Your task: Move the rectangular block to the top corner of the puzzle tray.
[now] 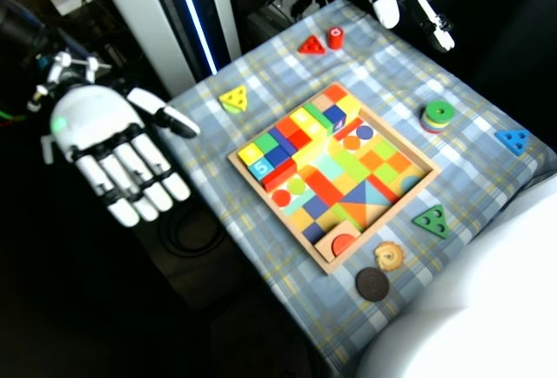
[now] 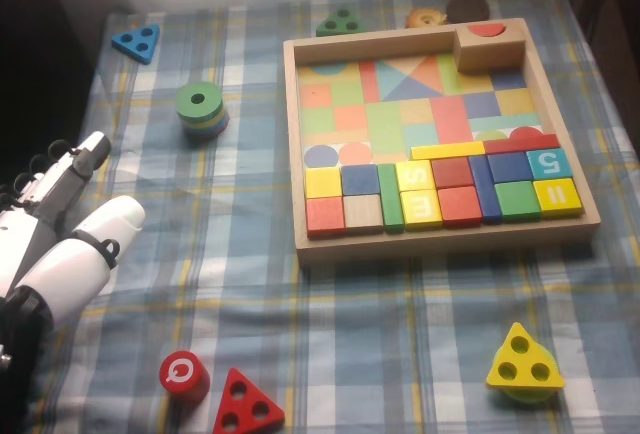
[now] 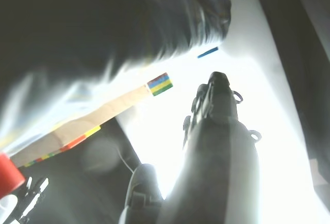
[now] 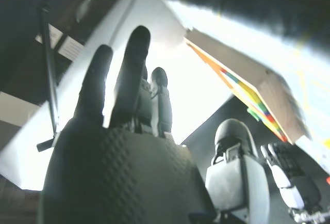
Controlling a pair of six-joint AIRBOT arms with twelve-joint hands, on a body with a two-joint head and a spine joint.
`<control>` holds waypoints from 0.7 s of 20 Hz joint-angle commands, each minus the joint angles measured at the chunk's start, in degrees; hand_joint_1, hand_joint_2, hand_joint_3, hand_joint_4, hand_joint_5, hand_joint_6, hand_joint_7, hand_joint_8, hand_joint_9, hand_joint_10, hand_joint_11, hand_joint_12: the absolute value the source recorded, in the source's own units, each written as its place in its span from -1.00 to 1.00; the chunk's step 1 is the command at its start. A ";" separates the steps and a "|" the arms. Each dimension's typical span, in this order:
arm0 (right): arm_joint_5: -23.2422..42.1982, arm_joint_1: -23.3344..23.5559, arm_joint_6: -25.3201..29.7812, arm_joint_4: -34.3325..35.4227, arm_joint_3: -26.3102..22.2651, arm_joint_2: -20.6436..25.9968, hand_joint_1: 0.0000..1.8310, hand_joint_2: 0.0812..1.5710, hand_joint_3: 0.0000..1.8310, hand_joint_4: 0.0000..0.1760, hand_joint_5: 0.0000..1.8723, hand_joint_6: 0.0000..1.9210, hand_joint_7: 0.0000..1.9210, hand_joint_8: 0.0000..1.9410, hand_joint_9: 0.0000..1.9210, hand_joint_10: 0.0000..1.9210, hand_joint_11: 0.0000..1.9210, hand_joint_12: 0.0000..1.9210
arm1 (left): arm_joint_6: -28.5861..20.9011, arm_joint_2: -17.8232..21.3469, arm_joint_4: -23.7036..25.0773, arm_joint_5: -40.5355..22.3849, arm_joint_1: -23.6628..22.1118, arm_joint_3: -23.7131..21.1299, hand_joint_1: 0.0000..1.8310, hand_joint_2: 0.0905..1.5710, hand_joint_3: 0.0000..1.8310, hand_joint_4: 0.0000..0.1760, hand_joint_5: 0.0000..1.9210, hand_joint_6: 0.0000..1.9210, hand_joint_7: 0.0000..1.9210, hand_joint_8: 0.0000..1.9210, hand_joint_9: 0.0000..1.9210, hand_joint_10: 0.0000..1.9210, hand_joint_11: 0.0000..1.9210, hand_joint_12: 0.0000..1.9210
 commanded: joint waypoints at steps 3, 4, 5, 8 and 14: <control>7.21 1.02 -0.26 -0.96 1.06 -1.12 -1.00 0.41 -0.99 -1.00 -0.66 -1.00 -0.73 -1.00 -0.79 -0.99 -1.00 -0.18 | -0.30 -0.19 2.51 -6.45 -0.29 0.46 -1.00 0.73 -1.00 -0.25 -0.79 -0.99 -0.86 -1.00 -0.89 -0.99 -0.99 -0.99; 7.22 1.12 -0.26 -0.95 1.17 -1.48 -1.00 0.42 -0.99 -1.00 -0.68 -1.00 -0.75 -0.99 -0.82 -0.99 -1.00 -0.28 | -0.30 -0.19 2.54 -6.40 -0.28 0.47 -1.00 0.75 -0.99 -0.33 -0.79 -0.99 -0.86 -1.00 -0.88 -0.99 -0.99 -0.99; 7.22 1.20 -0.26 -0.85 1.23 -1.70 -1.00 0.43 -0.99 -1.00 -0.66 -0.99 -0.73 -0.99 -0.81 -0.99 -1.00 -0.27 | -0.30 -0.17 2.68 -6.35 -0.28 0.47 -1.00 0.75 -0.99 -0.28 -0.80 -0.99 -0.87 -1.00 -0.89 -0.99 -0.99 -0.99; 7.22 1.48 -0.25 -0.55 1.78 -2.46 -1.00 0.46 -0.99 -1.00 -0.64 -0.99 -0.72 -1.00 -0.80 -0.99 -1.00 -0.33 | -0.32 -0.15 2.75 -6.28 -0.16 0.43 -1.00 0.73 -1.00 -0.30 -0.80 -1.00 -0.86 -1.00 -0.87 -0.99 -0.96 -0.97; 7.23 1.53 -0.01 0.10 2.16 -3.06 -1.00 0.49 -1.00 -0.97 -0.61 -0.99 -0.70 -1.00 -0.81 -1.00 -1.00 -0.40 | -0.77 -0.38 2.39 -6.24 0.38 0.50 -1.00 0.75 -1.00 -0.22 -0.81 -1.00 -0.86 -1.00 -0.88 -1.00 -1.00 -0.92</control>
